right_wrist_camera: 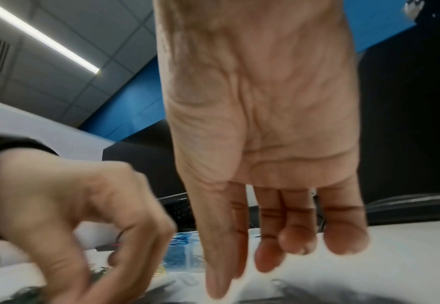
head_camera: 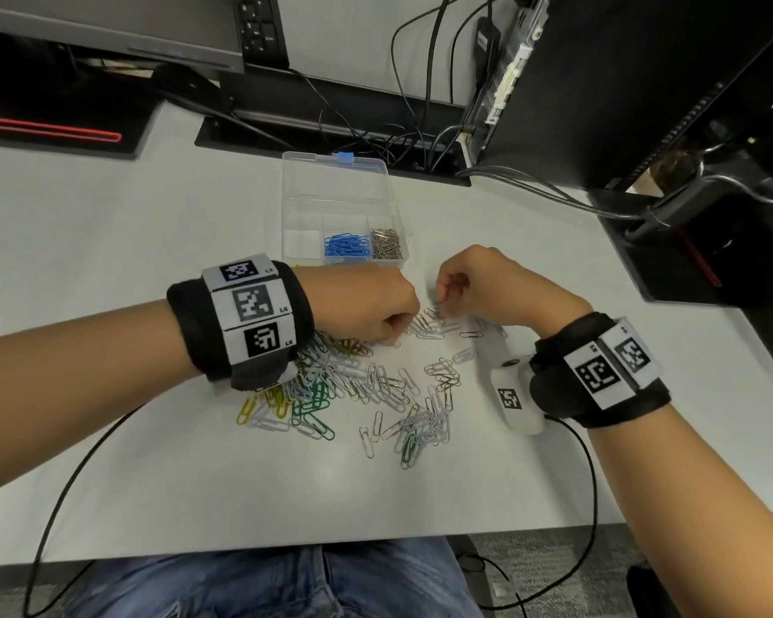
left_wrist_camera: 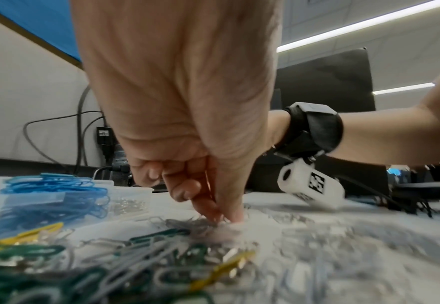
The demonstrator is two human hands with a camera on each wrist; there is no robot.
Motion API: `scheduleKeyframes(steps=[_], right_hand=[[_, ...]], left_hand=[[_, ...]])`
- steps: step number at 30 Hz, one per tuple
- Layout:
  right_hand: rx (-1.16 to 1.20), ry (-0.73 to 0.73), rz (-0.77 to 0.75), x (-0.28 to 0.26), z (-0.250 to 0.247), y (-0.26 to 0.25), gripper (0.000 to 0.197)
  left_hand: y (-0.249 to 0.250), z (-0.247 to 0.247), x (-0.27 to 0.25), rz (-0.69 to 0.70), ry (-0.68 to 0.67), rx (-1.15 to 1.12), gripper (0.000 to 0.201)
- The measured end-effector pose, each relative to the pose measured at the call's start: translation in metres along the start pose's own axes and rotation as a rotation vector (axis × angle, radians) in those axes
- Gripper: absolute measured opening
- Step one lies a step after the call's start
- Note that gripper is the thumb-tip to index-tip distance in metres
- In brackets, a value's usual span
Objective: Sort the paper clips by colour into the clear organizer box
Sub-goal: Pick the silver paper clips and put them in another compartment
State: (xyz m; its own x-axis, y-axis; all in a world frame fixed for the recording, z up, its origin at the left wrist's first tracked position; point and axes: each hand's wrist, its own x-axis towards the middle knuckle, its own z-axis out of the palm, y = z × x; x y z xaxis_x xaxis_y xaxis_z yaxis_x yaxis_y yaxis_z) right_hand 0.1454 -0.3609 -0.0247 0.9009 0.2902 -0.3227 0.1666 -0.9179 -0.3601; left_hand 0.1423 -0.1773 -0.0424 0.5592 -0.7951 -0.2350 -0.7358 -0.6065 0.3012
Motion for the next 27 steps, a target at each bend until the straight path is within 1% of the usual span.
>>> scheduleKeyframes(steps=[5, 7, 8, 10, 13, 18, 22, 24, 26, 27], right_hand=[[-0.051, -0.09, 0.003, 0.003, 0.008, -0.005, 0.009], [-0.084, -0.107, -0.001, 0.005, 0.009, -0.007, 0.009], [-0.095, -0.112, -0.01, 0.005, 0.008, -0.007, 0.01], [-0.088, -0.084, -0.029, 0.005, 0.007, -0.007, 0.012], [-0.034, 0.003, -0.038, 0.005, 0.002, -0.005, 0.015], [0.026, 0.105, -0.031, 0.007, -0.007, -0.001, 0.016], [0.095, 0.118, -0.03, 0.012, -0.006, -0.004, 0.017], [0.129, 0.154, -0.033, 0.017, -0.007, -0.007, 0.017], [0.177, 0.233, -0.041, 0.023, -0.012, -0.01, 0.018], [0.213, 0.277, -0.05, 0.026, -0.015, -0.011, 0.019]], left_hand=[[-0.015, -0.024, 0.005, -0.137, 0.348, -0.174, 0.011], [-0.025, -0.032, 0.009, -0.206, 0.447, -0.228, 0.01], [-0.029, -0.034, 0.012, -0.237, 0.472, -0.25, 0.009], [-0.035, -0.038, 0.017, -0.279, 0.485, -0.3, 0.007], [-0.04, -0.039, 0.025, -0.314, 0.496, -0.34, 0.007], [-0.044, -0.038, 0.032, -0.352, 0.506, -0.304, 0.007], [-0.047, -0.037, 0.034, -0.411, 0.52, -0.261, 0.008], [-0.045, -0.037, 0.031, -0.395, 0.539, -0.22, 0.008], [-0.038, -0.036, 0.025, -0.343, 0.537, -0.167, 0.006], [-0.033, -0.035, 0.022, -0.315, 0.52, -0.144, 0.01]])
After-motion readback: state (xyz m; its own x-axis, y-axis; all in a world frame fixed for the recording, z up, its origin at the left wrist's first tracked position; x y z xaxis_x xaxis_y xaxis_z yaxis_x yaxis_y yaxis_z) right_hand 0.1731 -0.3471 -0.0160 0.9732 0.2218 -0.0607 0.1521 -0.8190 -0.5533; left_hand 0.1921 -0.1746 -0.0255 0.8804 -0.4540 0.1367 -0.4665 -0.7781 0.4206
